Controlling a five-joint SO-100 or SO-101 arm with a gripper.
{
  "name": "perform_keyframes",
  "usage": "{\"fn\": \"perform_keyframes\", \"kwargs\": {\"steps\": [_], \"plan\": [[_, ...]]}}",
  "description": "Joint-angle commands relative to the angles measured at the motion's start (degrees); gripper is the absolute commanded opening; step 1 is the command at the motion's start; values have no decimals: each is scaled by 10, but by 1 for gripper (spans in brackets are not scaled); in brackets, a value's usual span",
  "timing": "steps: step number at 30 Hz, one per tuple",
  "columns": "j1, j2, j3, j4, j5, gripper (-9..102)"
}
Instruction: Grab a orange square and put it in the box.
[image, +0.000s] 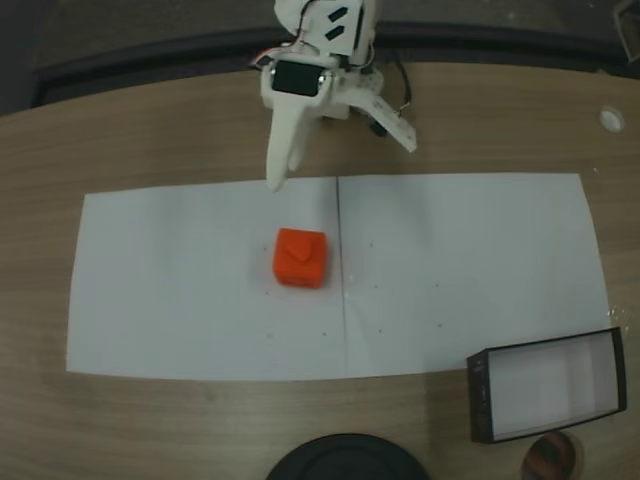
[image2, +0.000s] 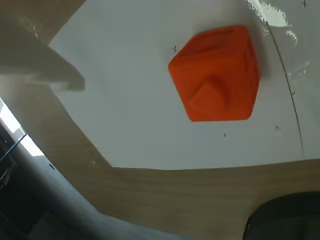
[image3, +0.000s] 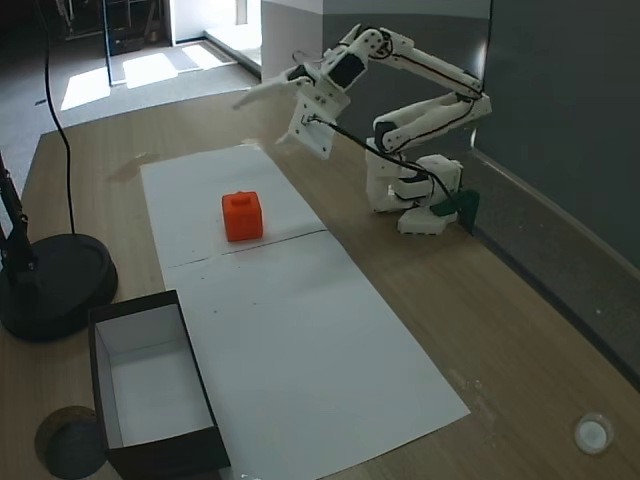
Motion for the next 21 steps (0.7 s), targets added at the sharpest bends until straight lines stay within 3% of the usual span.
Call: {"fn": "perform_keyframes", "kwargs": {"steps": [1, 10, 21], "plan": [[-22, -181, -162, 30, 5, 37], [-18, -480, -310, 82, 8, 37], [9, -580, -315, 78, 5, 37]]}}
